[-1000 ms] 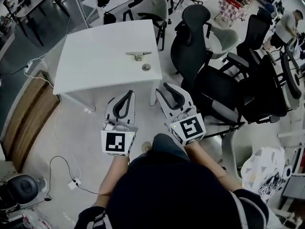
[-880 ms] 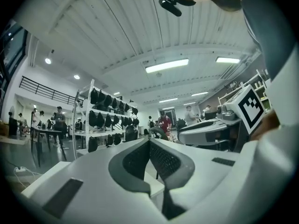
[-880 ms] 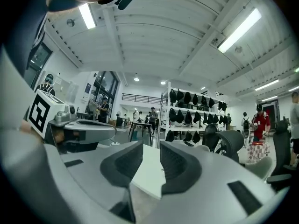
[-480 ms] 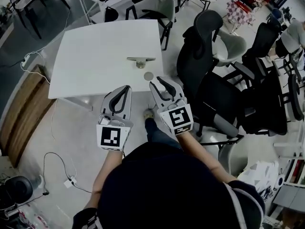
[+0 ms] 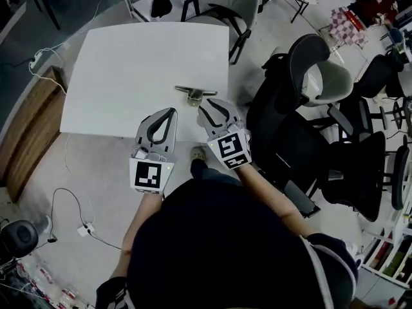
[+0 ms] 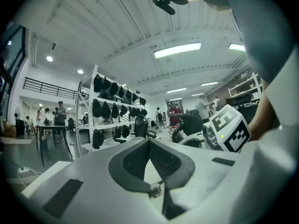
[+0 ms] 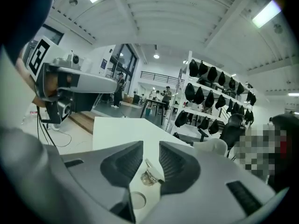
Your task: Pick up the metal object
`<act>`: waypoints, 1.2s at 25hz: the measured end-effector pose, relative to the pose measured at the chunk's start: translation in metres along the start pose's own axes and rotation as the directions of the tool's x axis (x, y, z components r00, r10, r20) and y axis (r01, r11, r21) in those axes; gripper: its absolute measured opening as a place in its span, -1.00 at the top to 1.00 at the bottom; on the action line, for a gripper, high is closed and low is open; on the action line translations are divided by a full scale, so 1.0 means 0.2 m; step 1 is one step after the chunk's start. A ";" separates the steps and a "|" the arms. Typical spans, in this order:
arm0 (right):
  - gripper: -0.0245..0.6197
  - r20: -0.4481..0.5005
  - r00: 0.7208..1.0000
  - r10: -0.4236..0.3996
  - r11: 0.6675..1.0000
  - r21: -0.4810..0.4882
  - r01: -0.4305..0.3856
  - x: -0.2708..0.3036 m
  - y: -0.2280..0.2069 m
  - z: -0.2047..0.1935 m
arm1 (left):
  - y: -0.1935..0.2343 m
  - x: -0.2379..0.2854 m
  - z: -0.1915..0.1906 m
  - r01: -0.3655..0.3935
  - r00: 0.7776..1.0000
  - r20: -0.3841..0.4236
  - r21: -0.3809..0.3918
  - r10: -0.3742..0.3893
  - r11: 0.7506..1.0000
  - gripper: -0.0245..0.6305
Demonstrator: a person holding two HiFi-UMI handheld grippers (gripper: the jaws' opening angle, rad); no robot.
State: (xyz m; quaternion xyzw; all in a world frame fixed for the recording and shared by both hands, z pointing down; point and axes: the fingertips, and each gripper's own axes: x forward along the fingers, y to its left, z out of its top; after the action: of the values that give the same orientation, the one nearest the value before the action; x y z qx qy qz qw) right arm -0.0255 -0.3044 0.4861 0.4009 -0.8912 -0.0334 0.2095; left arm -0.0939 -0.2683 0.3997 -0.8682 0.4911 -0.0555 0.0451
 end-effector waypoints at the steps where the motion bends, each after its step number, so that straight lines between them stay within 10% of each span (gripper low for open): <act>1: 0.57 -0.014 1.000 0.021 1.000 -0.018 -0.022 0.05 -0.02 -0.03 | 0.02 0.04 -0.03 -0.007 1.000 -0.013 -0.001 0.006 1.000 0.85; 12: 0.57 -0.252 0.949 0.192 0.952 -0.189 -0.243 0.46 0.02 -0.40 | 0.17 0.30 -0.21 -0.066 0.995 -0.078 -0.061 0.061 0.996 0.85; 30: 0.58 -0.563 0.818 0.121 0.793 -0.440 -0.420 0.72 0.05 -0.70 | 0.34 0.47 -0.24 0.013 0.991 -0.129 -0.109 -0.027 0.994 0.85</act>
State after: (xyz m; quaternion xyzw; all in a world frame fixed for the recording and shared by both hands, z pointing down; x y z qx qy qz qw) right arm -0.0609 -0.3870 0.6658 0.1813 -0.8057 -0.1478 0.5442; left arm -0.1104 -0.3840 0.4440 -0.8686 0.4867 -0.0859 -0.0347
